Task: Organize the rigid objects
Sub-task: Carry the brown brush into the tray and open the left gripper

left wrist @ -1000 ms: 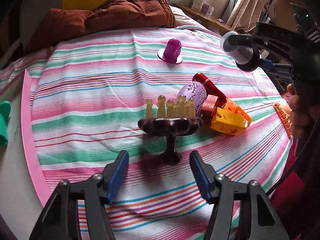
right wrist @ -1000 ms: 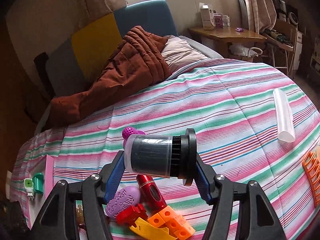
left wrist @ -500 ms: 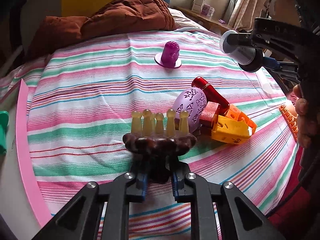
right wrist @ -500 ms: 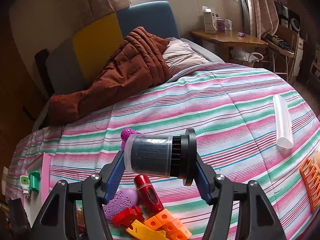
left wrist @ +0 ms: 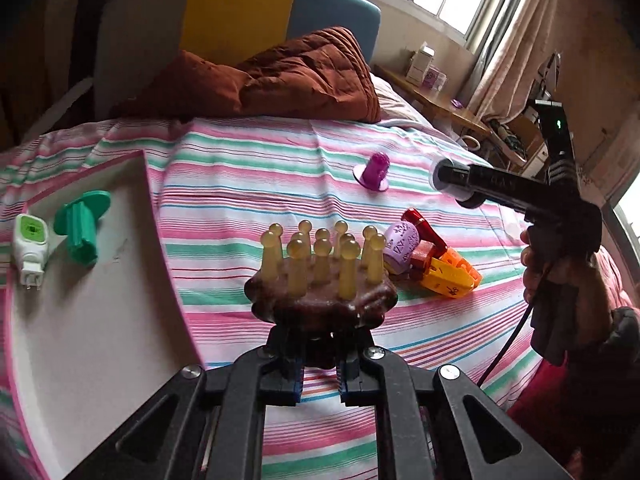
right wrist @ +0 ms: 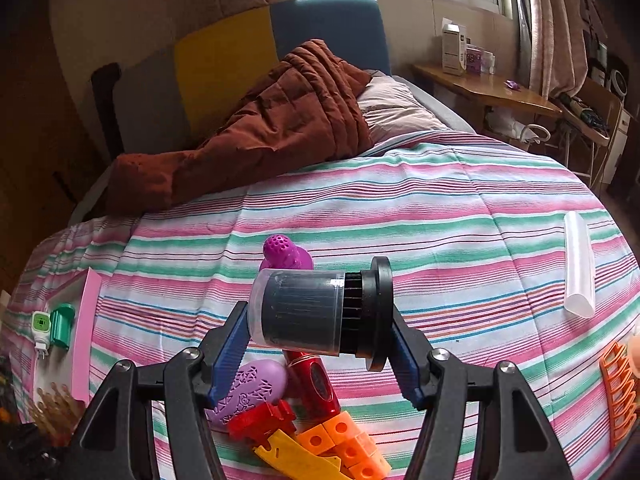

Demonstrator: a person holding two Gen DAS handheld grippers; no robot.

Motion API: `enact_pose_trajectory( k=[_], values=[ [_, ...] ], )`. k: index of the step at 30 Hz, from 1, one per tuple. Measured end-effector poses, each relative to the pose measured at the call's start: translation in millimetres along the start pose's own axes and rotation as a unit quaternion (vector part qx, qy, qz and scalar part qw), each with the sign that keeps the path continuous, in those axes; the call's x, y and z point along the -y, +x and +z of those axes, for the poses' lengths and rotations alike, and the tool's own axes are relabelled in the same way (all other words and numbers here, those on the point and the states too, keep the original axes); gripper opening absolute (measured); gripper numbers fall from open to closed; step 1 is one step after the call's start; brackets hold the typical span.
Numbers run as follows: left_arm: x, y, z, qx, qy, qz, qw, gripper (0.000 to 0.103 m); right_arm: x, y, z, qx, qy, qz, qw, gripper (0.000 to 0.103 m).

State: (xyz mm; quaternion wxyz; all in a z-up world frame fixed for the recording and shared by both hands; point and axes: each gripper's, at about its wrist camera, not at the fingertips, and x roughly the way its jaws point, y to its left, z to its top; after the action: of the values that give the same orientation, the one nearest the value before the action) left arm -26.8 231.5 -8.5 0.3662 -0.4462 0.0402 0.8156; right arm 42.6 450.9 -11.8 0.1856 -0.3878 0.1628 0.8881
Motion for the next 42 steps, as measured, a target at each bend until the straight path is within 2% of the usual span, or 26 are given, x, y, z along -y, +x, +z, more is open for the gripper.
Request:
enact_pose_trajectory(
  k=[3, 6, 11, 17, 26, 33, 38, 42],
  values=[
    [-30, -25, -2, 0.019, -0.026, 0.022, 0.9993, 0.012, -2, 0, -1, -0.001, -0.004, -0.002, 1.0, 0.065],
    [-69, -38, -7, 0.022, -0.053, 0.06, 0.9965, 0.012, -2, -2, -1, 0.001, -0.004, -0.004, 1.0, 0.065],
    [-133, -38, -17, 0.0, -0.121, 0.105, 0.987, 0.012, -5, -3, -3, 0.001, -0.008, -0.004, 1.0, 0.065],
    [-170, -22, -25, -0.031, -0.148, 0.14, 0.9786, 0.012, -8, 1, -4, -0.006, -0.016, -0.01, 1.0, 0.065],
    [-191, -11, -23, -0.046, -0.166, 0.157, 0.9726, 0.013, -8, 5, -5, -0.012, -0.018, -0.017, 1.0, 0.065],
    [-194, -10, -23, -0.04, -0.158, 0.157, 0.9741, 0.015, -8, 7, -6, -0.017, -0.02, -0.021, 0.999, 0.065],
    [-191, -15, -23, -0.033, -0.156, 0.157, 0.9747, 0.027, -7, 6, -6, -0.015, -0.019, -0.022, 0.999, 0.065],
    [-186, -21, -25, -0.027, -0.151, 0.162, 0.9748, 0.031, -7, 6, -6, -0.014, -0.019, -0.022, 0.999, 0.065]
  ],
)
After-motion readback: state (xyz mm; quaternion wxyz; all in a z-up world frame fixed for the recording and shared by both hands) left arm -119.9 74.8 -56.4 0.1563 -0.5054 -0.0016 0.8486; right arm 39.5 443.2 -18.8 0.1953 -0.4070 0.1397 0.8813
